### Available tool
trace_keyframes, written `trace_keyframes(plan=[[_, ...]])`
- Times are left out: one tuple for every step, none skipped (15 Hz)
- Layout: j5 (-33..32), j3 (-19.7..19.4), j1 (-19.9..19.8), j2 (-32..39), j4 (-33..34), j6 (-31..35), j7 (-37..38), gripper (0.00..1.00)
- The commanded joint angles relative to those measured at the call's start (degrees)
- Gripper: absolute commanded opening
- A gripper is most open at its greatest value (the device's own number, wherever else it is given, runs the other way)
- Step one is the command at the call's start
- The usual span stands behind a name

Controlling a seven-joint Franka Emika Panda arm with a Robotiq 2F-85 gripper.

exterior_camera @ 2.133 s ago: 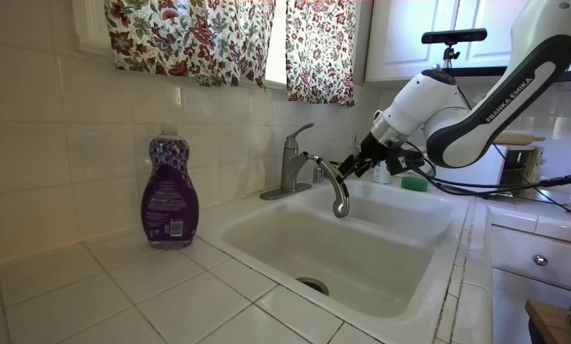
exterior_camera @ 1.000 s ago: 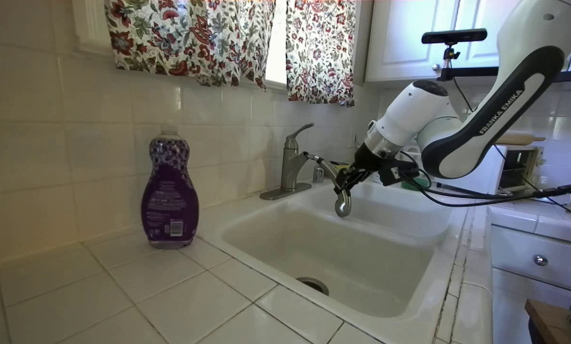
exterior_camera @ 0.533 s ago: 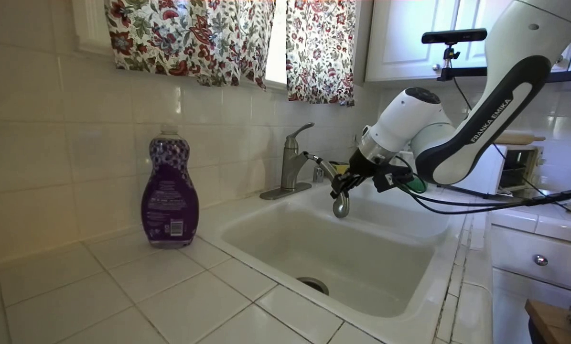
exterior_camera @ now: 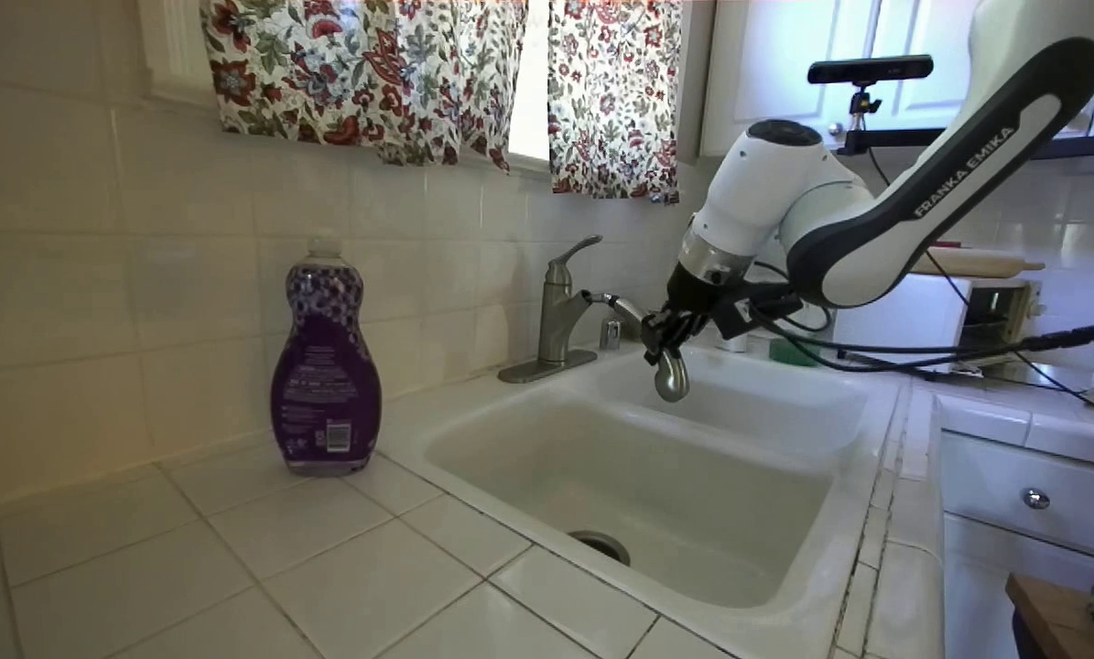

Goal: Push in the tap faucet

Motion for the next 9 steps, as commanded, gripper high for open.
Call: trace_keyframes(plan=[[7.66,7.57,-4.49,-6.35,1.99,-12.22,-7.9,0.11],[9.72,8.84,-5.28,-6.61,3.42,-14.66,-9.63,0.11],[12.2,10.47,-6.49,-6.47,5.21,-17.17,-11.36,0.11],[14.28,11.72,-7.64,-5.95,7.3,-19.64,-12.53,0.11],[17.36,12.84,-8.74,-5.22,9.33,-21.86,-14.47,0.11],[19.7,13.7,-9.58,-4.52,11.15,-23.66,-15.9,0.11],[21.65,14.35,-10.26,-3.75,13.02,-25.57,-16.86,0.11],[23.64,14.88,-10.92,-2.62,15.16,-27.26,-17.82,0.11],[25.84,15.4,-11.48,-1.54,17.1,-28.85,-19.23,0.11]])
